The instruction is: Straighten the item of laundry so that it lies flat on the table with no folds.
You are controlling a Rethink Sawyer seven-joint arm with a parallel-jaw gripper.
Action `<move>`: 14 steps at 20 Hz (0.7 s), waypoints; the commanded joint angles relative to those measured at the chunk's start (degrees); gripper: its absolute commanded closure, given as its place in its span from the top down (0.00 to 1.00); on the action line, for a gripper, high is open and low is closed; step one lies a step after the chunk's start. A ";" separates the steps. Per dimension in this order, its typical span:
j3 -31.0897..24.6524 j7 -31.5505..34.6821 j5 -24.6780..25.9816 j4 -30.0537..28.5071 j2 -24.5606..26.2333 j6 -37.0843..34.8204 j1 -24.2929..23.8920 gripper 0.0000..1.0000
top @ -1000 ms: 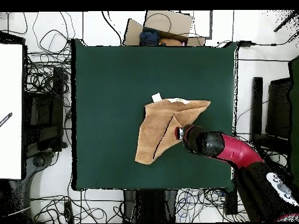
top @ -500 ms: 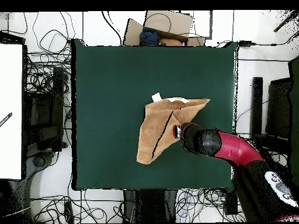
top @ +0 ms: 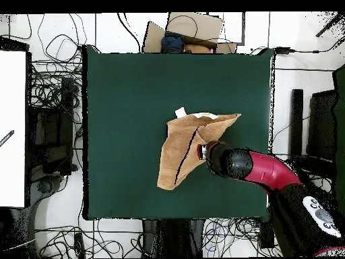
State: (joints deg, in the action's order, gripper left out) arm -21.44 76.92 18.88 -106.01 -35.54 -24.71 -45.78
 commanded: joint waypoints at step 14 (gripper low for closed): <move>-1.08 6.26 -0.39 -4.54 0.78 -0.07 0.45 0.00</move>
State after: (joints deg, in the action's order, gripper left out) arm -21.44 76.92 18.91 -107.04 -35.46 -24.69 -45.81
